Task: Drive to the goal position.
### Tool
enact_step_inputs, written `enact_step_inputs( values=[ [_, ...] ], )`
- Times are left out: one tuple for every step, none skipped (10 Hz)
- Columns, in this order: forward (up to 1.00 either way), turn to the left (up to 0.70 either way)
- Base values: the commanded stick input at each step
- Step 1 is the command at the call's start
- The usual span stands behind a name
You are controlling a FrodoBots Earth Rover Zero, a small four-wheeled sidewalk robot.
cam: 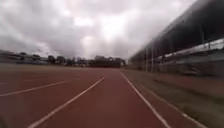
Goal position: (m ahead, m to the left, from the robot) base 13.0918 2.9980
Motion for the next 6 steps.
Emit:
enact_step_inputs(
  values=[
    [0.7,0.0],
    [0.7,0.0],
    [0.7,0.0],
    [0.7,0.0],
    [0.7,0.0],
    [0.7,0.0]
  ],
)
